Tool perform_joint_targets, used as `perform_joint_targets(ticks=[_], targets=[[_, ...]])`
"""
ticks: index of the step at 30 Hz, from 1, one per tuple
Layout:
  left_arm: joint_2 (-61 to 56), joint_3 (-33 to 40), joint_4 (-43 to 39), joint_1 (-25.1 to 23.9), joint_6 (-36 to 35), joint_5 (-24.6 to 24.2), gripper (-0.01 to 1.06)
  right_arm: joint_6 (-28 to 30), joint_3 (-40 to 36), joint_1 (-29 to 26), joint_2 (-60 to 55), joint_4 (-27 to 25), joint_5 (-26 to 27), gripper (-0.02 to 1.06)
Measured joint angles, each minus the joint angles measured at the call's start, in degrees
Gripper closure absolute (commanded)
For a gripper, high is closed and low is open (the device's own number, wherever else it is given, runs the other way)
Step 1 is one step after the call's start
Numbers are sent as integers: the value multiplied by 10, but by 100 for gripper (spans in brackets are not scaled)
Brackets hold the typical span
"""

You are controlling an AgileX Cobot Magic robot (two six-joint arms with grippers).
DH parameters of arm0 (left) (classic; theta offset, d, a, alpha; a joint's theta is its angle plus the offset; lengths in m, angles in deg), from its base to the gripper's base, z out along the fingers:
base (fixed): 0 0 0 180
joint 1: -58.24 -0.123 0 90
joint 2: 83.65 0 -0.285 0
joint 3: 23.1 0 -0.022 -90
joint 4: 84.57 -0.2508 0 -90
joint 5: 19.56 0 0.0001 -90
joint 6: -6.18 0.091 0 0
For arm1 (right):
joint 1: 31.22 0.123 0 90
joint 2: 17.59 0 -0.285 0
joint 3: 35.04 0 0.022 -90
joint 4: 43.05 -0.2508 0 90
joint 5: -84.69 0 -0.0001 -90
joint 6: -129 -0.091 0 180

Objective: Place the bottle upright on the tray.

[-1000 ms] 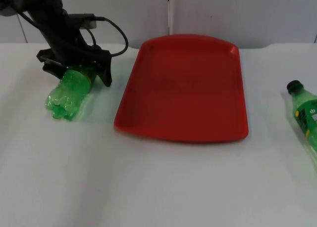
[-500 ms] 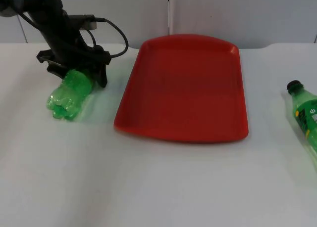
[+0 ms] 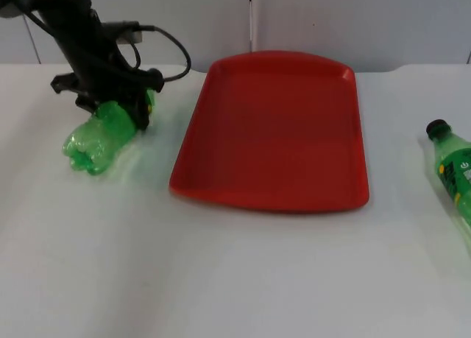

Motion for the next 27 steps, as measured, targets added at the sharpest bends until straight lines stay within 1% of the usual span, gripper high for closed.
perform_joint_targets(ticks=[8, 13, 14, 15, 19, 20, 25, 27], targets=[[-89, 0, 46, 0, 0, 5, 105, 0, 0, 0, 0, 0, 0, 2], [-192, 14, 99, 3, -1, 50, 105, 0, 0, 0, 0, 0, 0, 2], [-218, 21, 100, 3, -1, 63, 105, 0, 0, 0, 0, 0, 0, 2], [-218, 21, 100, 3, -1, 63, 105, 0, 0, 0, 0, 0, 0, 2], [-318, 58, 109, 8, -1, 111, 105, 0, 0, 0, 0, 0, 0, 2], [-318, 58, 109, 8, -1, 111, 105, 0, 0, 0, 0, 0, 0, 2], [-414, 102, 123, 12, 3, 156, 105, 0, 0, 0, 0, 0, 0, 2], [-431, 116, 133, 13, 6, 164, 105, 0, 0, 0, 0, 0, 0, 2]])
